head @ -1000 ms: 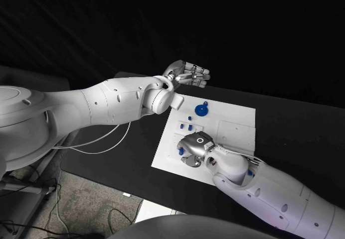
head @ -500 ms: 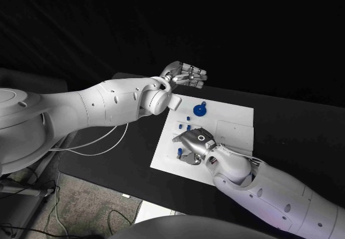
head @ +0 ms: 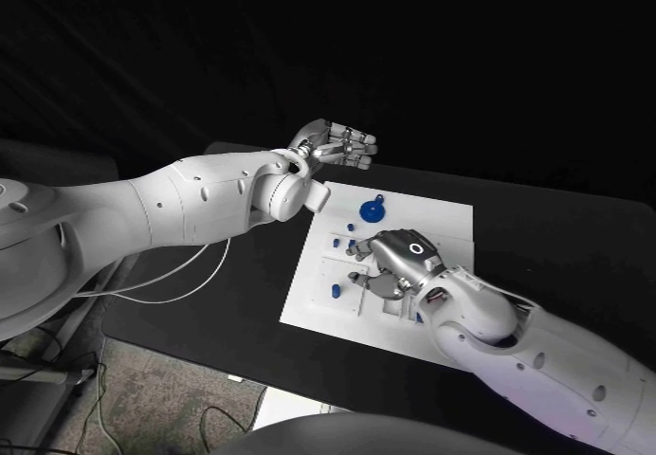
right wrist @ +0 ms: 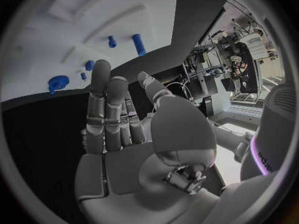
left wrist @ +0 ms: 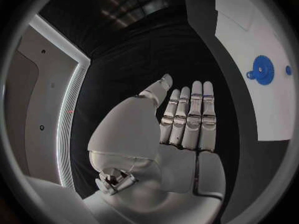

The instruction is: Assemble the parts on the task board

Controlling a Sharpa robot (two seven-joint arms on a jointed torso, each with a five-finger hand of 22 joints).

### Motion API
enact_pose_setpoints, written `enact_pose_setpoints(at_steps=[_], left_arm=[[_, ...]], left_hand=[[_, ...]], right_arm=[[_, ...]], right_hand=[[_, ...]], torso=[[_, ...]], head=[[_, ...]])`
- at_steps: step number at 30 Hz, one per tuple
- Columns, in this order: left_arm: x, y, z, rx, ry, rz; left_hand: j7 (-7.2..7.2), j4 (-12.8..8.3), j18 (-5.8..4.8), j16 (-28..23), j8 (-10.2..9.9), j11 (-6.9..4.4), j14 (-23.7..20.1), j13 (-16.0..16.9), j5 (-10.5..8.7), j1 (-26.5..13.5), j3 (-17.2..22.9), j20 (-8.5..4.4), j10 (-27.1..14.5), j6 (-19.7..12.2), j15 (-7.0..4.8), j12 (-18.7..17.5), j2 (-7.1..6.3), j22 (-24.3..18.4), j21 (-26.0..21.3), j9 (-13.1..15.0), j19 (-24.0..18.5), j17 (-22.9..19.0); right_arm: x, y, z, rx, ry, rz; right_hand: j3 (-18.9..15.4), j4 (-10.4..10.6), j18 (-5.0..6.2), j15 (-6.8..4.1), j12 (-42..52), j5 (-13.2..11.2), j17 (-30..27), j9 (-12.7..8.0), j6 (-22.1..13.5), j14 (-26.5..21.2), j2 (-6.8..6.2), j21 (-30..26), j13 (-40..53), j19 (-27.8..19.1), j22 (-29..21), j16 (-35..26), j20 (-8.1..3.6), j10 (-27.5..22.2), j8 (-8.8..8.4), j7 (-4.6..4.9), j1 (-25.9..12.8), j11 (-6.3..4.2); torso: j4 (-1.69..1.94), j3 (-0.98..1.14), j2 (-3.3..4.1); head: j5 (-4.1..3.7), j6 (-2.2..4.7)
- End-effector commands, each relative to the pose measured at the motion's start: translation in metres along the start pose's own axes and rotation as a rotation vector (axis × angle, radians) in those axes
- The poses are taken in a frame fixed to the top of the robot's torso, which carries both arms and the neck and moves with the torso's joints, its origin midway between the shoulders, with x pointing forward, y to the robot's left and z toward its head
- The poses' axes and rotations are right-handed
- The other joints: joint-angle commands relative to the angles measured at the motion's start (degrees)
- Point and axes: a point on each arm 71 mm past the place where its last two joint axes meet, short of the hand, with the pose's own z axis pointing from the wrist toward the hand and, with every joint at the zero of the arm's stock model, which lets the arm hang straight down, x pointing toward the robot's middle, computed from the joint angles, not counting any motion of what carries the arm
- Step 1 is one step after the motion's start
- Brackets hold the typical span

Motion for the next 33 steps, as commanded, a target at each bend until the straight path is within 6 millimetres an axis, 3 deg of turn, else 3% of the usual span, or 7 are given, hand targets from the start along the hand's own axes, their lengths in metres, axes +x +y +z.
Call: enact_pose_setpoints(at_steps=[1,6,11,14,19,25,33], left_arm=[[-0.003,-0.001,-0.002,0.01,0.015,-0.011],[-0.012,0.0,-0.007,0.016,0.0,-0.007],[-0.02,0.003,-0.013,0.013,-0.01,-0.006],[-0.022,0.005,-0.016,0.009,-0.023,0.0],[-0.025,0.009,-0.022,0.004,-0.039,0.0],[-0.025,0.012,-0.025,0.005,-0.031,-0.013],[-0.02,0.013,-0.027,0.009,0.011,-0.034]], left_hand=[[-0.08,-0.1,0.89,-0.3,0.1,-0.21,0.0,0.0,-0.14,0.0,-0.2,0.27,0.2,-0.1,-0.06,0.2,0.35,-0.1,0.4,0.0,0.2,0.0],[-0.58,-0.1,0.72,-0.3,0.1,-0.89,0.3,-0.1,-0.07,-0.2,0.3,0.04,1.8,0.1,-0.32,0.2,0.37,0.0,0.5,0.0,0.3,0.0],[-0.56,0.1,0.42,-0.3,0.1,-1.39,1.3,-0.1,-0.12,-0.5,1.3,-0.33,3.5,0.0,-0.7,0.1,0.12,0.2,0.7,0.0,0.4,0.1],[-0.54,0.3,0.36,-0.2,0.1,-1.44,1.8,-0.1,-0.28,-0.9,1.5,-0.56,3.7,0.0,-0.88,0.2,-0.15,0.3,0.9,0.0,0.7,0.1],[-0.86,2.9,0.44,-0.2,0.2,-1.16,2.2,0.0,1.45,-1.6,-6.1,-0.22,2.0,-0.6,-0.68,0.2,-0.46,-1.0,0.4,0.1,1.8,0.2],[-0.65,5.1,0.52,-0.2,0.1,-0.76,1.4,0.0,1.74,-1.1,-17.3,0.28,0.5,-2.6,-0.24,0.2,0.28,-4.3,0.0,0.0,2.4,0.3],[-0.63,9.0,1.1,-0.3,-0.1,-0.61,-0.4,0.0,2.07,-3.2,-17.2,0.98,-2.0,-7.4,0.41,0.2,-2.58,-7.8,0.3,-0.2,2.5,0.1]], right_arm=[[-0.013,-0.02,-0.013,0.059,0.024,0.126],[-0.03,-0.063,-0.038,0.233,0.102,0.294],[-0.039,-0.097,-0.061,0.41,0.203,0.419],[-0.042,-0.109,-0.07,0.503,0.249,0.449],[-0.039,-0.126,-0.086,0.68,0.366,0.496],[-0.027,-0.129,-0.093,0.793,0.521,0.586],[-0.013,-0.122,-0.083,0.821,0.608,0.649]], right_hand=[[0.3,-0.2,-1.54,-0.94,0.0,-0.9,0.3,0.2,1.9,0.1,0.31,0.0,0.6,2.2,0.1,-0.1,-1.04,4.0,0.14,-0.74,-0.8,-1.3],[-4.4,0.8,-3.77,-2.9,9.5,-3.0,0.7,0.5,5.1,0.8,1.64,0.7,10.4,2.3,0.1,-0.8,-3.2,10.4,0.19,-2.15,-1.2,-4.15],[-8.2,3.5,-4.26,-3.18,33.2,-2.5,4.4,1.5,5.2,0.8,3.62,3.9,38.4,2.1,1.8,2.1,-3.75,0.1,0.06,-2.89,-2.1,-4.74],[-5.8,5.2,-4.24,-3.31,34.9,-9.1,5.7,2.0,5.4,0.7,6.02,4.1,41.2,2.1,2.1,3.0,-3.81,0.3,0.09,-3.43,-3.1,-4.94],[7.9,7.2,-3.93,-3.01,43.7,-11.6,14.7,3.5,4.7,0.1,0.86,5.6,54.2,1.9,4.0,8.9,-3.67,1.9,0.25,-2.77,-6.9,-4.94],[3.5,11.5,-3.41,-2.69,47.9,-12.2,21.6,3.6,1.9,0.5,-0.93,7.1,59.9,1.5,6.0,13.7,-3.37,3.0,0.04,-2.14,-10.7,-4.09],[-2.4,15.2,-3.39,-2.51,49.3,-12.2,24.9,3.3,0.5,0.8,-0.79,12.2,63.1,1.3,12.0,14.8,-3.19,3.5,0.2,-1.9,-9.8,-3.88]], torso=[[-0.73,0.12,-0.3],[-1.31,0.39,-0.57],[-1.98,0.78,-0.96],[-2.21,0.89,-1.17],[-2.69,0.98,-1.61],[-2.86,0.99,-1.91],[-2.71,0.71,-2.06]], head=[[-0.96,0.08],[-2.67,0.44],[-4.38,0.39],[-5.2,0.4],[-6.19,0.39],[-6.96,0.31],[-7.21,0.22]])
